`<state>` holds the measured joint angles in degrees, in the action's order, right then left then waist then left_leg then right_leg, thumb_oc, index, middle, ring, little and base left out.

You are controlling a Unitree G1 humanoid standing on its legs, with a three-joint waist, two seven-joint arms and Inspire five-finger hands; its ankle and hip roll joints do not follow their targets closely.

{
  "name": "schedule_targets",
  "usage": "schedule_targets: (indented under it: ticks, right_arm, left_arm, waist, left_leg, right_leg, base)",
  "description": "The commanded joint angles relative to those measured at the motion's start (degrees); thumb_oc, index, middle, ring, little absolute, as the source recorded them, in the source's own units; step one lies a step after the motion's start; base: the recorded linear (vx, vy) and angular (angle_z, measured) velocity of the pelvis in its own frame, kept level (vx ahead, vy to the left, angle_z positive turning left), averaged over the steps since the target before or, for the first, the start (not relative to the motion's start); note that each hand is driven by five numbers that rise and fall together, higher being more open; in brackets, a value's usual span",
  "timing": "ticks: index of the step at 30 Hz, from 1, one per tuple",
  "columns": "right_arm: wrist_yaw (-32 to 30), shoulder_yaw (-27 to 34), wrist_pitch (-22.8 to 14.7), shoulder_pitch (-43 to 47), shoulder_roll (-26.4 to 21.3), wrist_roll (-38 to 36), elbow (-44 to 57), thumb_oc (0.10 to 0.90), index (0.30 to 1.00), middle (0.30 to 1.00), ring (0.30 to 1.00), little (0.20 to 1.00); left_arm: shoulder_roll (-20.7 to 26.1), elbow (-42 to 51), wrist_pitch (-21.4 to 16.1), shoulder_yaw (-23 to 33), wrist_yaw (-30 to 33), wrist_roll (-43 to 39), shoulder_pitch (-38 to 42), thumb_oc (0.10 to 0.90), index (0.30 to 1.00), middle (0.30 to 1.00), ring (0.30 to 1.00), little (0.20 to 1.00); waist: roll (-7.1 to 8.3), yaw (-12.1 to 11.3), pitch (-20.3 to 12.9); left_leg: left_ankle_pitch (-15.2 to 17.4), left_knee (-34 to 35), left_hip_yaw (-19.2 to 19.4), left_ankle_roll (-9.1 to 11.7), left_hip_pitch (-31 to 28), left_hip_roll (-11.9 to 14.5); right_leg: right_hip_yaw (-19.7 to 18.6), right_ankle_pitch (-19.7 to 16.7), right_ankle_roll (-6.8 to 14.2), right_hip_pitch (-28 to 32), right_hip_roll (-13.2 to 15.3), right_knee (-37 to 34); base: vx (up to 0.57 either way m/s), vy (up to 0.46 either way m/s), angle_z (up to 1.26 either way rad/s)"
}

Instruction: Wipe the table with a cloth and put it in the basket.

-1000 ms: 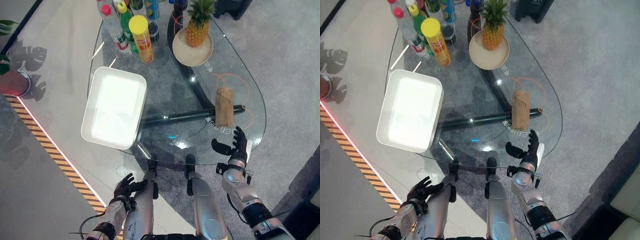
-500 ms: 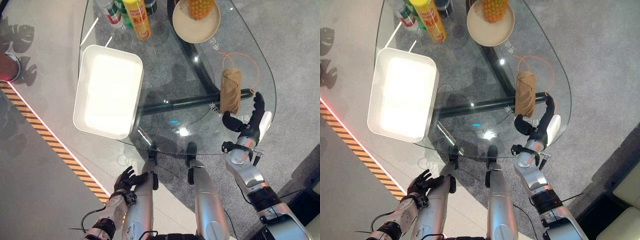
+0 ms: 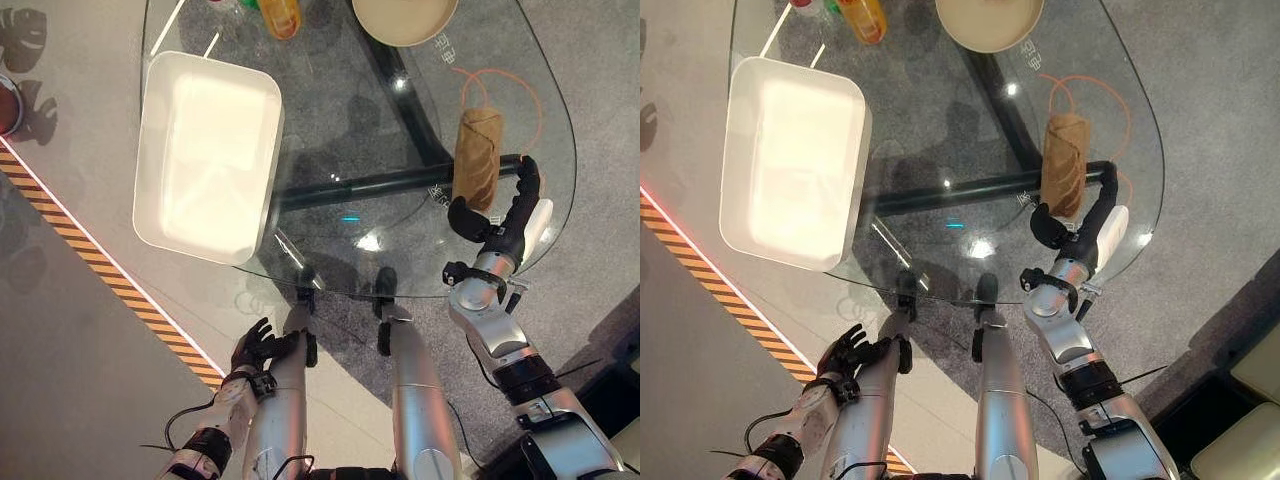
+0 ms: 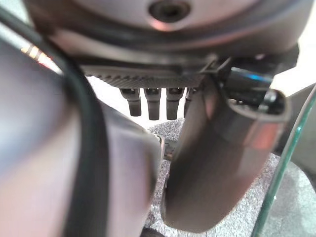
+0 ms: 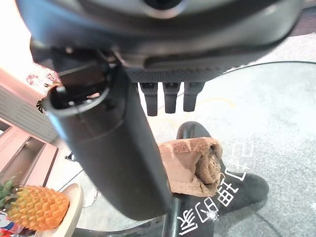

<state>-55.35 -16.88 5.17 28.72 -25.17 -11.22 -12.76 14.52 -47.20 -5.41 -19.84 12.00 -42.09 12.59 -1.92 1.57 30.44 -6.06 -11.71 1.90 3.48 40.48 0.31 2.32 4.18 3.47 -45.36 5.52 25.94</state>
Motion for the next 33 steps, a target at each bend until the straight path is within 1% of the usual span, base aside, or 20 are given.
schedule_targets:
  ticks: [1,6,13,17,21,24,33]
  right_arm:
    - [-4.9,1.9,-1.8,1.1,-5.1,0.8,6.6,0.8,0.9,0.9,0.9,0.9]
    - [-5.8,1.8,-2.5,2.4,-5.2,-3.8,3.2,0.8,0.9,0.9,0.9,0.9]
    - [-5.6,1.9,-3.8,4.3,-5.9,-5.7,0.1,0.8,0.9,0.9,0.9,0.9]
    - [-5.2,1.7,-3.5,5.9,-6.5,-6.7,-0.9,0.8,0.9,0.9,0.9,0.9]
    - [-4.8,1.3,-2.6,7.6,-6.7,-9.3,-3.2,0.8,0.9,0.9,0.9,0.9]
    - [-4.7,1.0,-2.7,8.0,-6.6,-9.1,-4.1,0.8,0.9,0.9,0.9,0.9]
    - [-4.7,1.3,-3.0,10.7,-8.3,-8.4,-6.2,0.8,0.9,0.9,0.9,0.9]
  left_arm:
    - [-0.1,1.3,1.3,-1.8,1.6,-1.8,-2.9,0.8,0.9,0.9,0.9,0.9]
    - [0.2,1.7,2.0,-2.5,2.6,-2.6,-2.1,0.8,0.9,0.9,0.9,0.9]
    - [0.6,2.3,1.8,-2.8,2.9,-3.1,-1.8,0.8,0.9,0.9,0.9,0.9]
    - [0.9,2.7,2.1,-3.0,3.4,-3.2,-1.5,0.8,0.9,0.9,0.9,0.9]
    - [0.9,2.3,1.5,-2.9,4.1,-3.5,-0.9,0.8,0.9,0.9,0.9,0.9]
    - [0.8,2.8,1.6,-3.1,4.4,-3.4,-1.1,0.8,0.9,0.9,0.9,0.9]
    - [1.2,2.9,2.0,-3.2,3.9,-4.1,-1.0,0.8,0.9,0.9,0.9,0.9]
  waist:
    - [-0.58,0.0,-0.7]
    - [-0.94,-0.2,-0.7]
    - [-1.68,-0.7,-0.7]
    - [-2.11,-0.9,-0.7]
    - [-2.39,-1.1,-0.7]
    - [-2.55,-1.2,-0.7]
    - [-2.84,-1.7,-0.7]
  left_leg:
    - [6.4,-9.6,0.6,-1.5,5.1,-3.6]
    - [6.5,-10.8,0.4,-1.4,7.3,-3.5]
    - [6.3,-11.4,0.1,-1.3,9.8,-3.7]
    - [6.2,-11.7,0.0,-1.2,10.9,-3.8]
    - [6.1,-11.8,0.0,-1.2,11.9,-3.9]
    - [6.1,-11.8,0.0,-1.2,12.3,-4.0]
    - [6.0,-11.7,-0.1,-1.1,12.4,-4.1]
  right_leg:
    - [2.9,-6.5,0.6,-0.5,-1.8,-7.5]
    - [2.8,-6.4,0.6,-2.7,-1.7,-6.5]
    - [2.4,-6.8,0.7,-5.4,-1.7,-6.0]
    - [2.2,-6.9,0.8,-6.7,-1.7,-5.6]
    - [2.1,-7.2,0.9,-7.9,-1.7,-5.7]
    - [2.1,-7.2,0.8,-8.3,-1.7,-5.6]
    - [2.1,-7.4,1.1,-8.4,-1.6,-5.6]
  base:
    - [0.0,0.0,0.0]
    - [0.0,0.0,0.0]
    - [0.0,0.004,0.01]
    - [0.0,0.0,0.0]
    - [0.0,0.0,0.0]
    - [0.01,0.011,0.0]
    - [0.0,0.004,0.0]
